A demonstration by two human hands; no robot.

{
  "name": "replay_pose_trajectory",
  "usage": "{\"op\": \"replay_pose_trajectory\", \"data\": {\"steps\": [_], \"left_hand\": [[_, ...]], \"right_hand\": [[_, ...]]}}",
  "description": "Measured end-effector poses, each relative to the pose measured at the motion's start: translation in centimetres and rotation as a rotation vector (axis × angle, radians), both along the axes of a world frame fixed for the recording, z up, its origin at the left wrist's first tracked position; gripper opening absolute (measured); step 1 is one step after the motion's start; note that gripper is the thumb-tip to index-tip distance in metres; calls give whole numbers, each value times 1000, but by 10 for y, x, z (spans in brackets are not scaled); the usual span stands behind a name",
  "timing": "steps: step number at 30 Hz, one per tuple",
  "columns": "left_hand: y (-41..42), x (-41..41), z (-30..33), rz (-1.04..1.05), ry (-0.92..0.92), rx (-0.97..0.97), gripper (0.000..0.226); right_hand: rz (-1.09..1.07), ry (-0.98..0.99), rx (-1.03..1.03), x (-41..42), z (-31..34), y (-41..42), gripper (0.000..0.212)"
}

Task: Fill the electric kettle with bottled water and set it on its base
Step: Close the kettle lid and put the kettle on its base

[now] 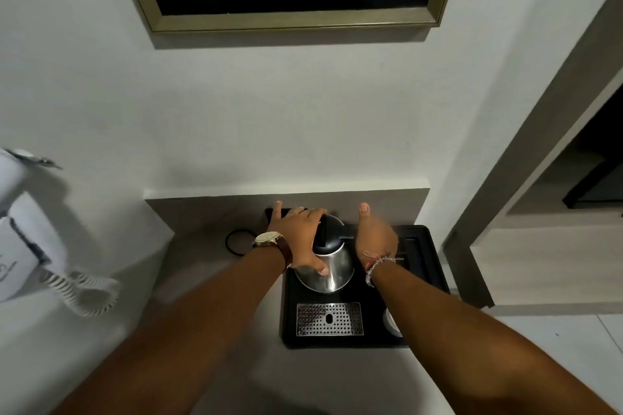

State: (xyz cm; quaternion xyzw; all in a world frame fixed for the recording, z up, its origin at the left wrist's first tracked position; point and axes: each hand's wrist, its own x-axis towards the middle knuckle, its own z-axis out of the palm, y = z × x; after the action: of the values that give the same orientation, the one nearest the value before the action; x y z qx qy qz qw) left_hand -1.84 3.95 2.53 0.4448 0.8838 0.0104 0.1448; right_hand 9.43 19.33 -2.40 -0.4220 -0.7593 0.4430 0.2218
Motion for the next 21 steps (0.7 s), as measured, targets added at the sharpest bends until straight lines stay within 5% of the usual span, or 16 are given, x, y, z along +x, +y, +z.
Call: {"op": "replay_pose_trajectory", "data": {"steps": [5,10,16,21], "left_hand": [[0,3,-7,27,-98,-36,151],[12,10,-11,116,-144,48,121],[29,13,-14,37,-59,167,107],[36,23,-28,119,10,161,108]], "right_hand": [[79,-3,-38,-1,3,9,70],[190,-53,-47,9,-3,22,79],[359,17,279,44,-12,19,53],[495,-263,396,60,-23,1,98]]}}
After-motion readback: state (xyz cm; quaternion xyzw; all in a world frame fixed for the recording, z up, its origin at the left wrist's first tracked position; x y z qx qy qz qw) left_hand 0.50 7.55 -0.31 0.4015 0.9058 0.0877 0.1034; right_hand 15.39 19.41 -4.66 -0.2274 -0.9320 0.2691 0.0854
